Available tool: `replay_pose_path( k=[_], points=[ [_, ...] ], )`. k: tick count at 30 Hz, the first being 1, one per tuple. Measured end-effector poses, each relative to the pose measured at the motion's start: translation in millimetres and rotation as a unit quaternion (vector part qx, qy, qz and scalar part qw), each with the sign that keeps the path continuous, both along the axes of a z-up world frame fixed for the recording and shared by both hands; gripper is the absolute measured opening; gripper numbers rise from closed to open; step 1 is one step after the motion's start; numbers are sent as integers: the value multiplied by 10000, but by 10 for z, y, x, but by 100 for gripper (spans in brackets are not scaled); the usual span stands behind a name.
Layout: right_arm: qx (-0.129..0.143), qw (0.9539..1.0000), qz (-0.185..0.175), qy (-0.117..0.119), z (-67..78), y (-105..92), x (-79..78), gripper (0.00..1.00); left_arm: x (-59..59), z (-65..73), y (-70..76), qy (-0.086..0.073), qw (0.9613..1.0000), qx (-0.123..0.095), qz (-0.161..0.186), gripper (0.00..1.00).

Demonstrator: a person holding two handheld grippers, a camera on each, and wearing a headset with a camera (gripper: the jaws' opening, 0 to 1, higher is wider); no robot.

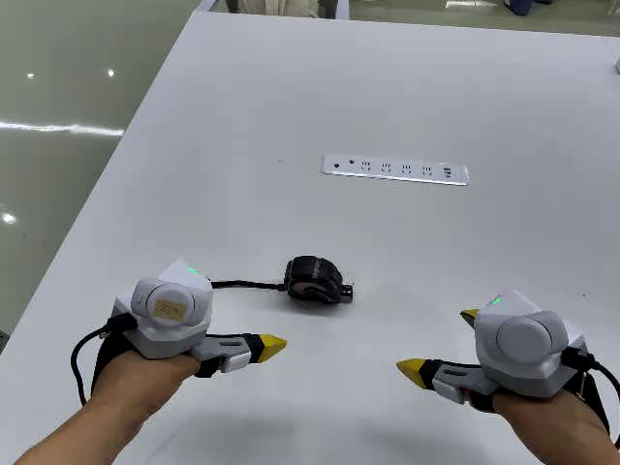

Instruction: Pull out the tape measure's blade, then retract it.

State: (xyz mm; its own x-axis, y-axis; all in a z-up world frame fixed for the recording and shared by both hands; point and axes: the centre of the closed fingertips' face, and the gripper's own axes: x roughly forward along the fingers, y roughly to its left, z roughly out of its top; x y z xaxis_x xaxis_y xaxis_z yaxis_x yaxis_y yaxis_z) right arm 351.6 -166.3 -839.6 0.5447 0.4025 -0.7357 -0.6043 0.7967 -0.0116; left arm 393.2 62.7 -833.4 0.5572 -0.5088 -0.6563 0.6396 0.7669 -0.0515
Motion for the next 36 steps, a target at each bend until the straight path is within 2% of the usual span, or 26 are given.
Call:
replay_pose_path(
  k=[6, 10, 15, 20, 23, 25, 36],
  points=[
    [-24, 9999, 132, -12, -34, 26, 92, 71, 81, -18, -47, -27, 9999, 35, -151, 85],
    [-39, 9997, 245, -19, -77, 48, 154, 70, 168, -16, -85, -57, 9998, -27, -174, 85],
    [-65, 9992, 398, -39, -117, 90, 214, 68, 241, -59, -136, -58, 9995, 28, -312, 84],
    [-59, 9991, 410, -24, -128, 99, 234, 68, 256, -72, -153, -58, 9992, 55, -380, 84],
    [-64, 9985, 537, -13, -169, 150, 288, 68, 304, -84, -205, -52, 9986, 92, -511, 83],
    [-61, 9978, 656, -6, -213, 214, 338, 67, 357, -141, -251, -50, 9979, 136, -637, 82],
    [-53, 9950, 1001, 4, -326, 358, 464, 63, 420, -195, -352, -39, 9952, 250, -950, 81]
  ],
)
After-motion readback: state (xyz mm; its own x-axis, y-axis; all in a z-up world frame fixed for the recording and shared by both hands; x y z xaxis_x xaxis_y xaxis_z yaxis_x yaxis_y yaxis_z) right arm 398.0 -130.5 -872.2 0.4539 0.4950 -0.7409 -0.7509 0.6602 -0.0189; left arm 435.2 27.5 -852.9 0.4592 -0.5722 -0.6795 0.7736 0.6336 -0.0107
